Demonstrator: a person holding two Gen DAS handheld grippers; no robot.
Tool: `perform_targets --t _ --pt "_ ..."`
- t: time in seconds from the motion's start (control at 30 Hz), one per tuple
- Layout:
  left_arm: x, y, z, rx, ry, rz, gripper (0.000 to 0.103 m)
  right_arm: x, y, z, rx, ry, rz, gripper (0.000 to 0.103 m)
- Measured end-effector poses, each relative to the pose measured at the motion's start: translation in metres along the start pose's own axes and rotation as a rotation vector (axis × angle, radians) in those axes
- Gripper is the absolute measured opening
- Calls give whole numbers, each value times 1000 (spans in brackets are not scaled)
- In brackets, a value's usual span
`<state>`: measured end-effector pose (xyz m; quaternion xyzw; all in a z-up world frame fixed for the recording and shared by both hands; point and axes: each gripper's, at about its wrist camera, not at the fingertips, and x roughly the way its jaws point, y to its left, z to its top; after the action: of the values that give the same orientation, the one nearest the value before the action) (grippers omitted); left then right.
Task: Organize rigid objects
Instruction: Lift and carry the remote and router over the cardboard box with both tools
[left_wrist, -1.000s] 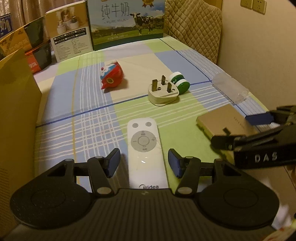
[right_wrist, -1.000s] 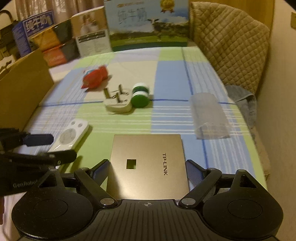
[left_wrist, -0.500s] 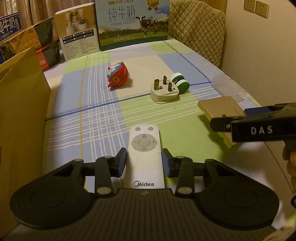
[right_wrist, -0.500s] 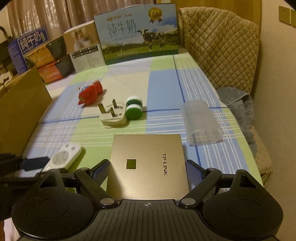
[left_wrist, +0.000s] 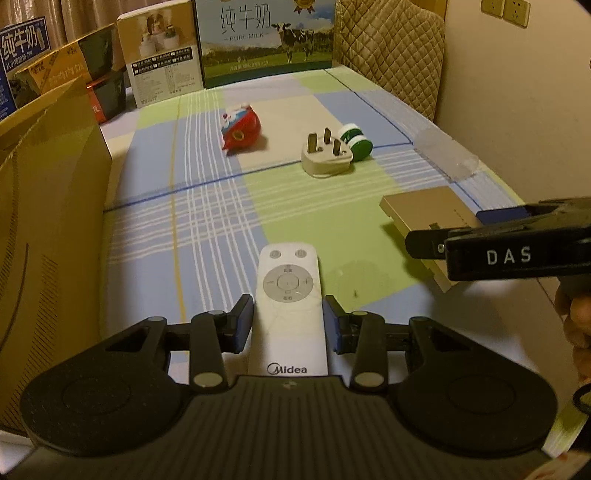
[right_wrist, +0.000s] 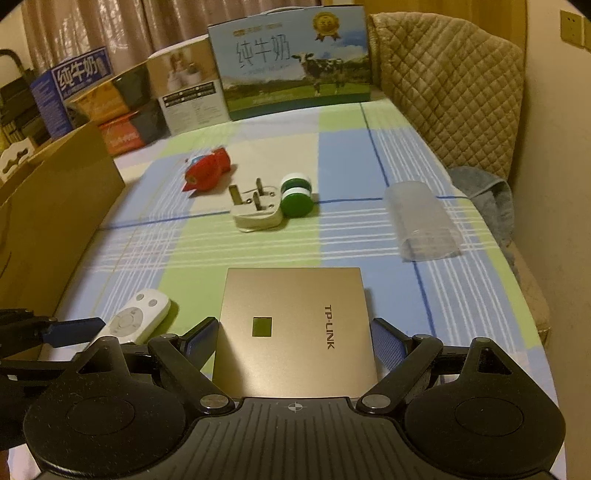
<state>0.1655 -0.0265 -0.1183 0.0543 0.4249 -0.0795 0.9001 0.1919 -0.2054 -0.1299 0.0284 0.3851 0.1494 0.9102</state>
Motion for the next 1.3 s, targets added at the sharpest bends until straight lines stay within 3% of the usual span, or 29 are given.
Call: perform_targets --t 0.37,0.67,0.97,1.3 --pt "9 0 -5 -7 -14 11 39 4 0 2 14 2 15 85" --pt "0 -1 -4 2 -32 13 35 1 0 3 15 -15 9 85" --pt "-39 6 8 -18 -77 12 35 -20 7 -3 20 -45 -1 85" --pt "-103 18 20 -33 -146 12 35 -78 46 -6 1 -93 13 85"
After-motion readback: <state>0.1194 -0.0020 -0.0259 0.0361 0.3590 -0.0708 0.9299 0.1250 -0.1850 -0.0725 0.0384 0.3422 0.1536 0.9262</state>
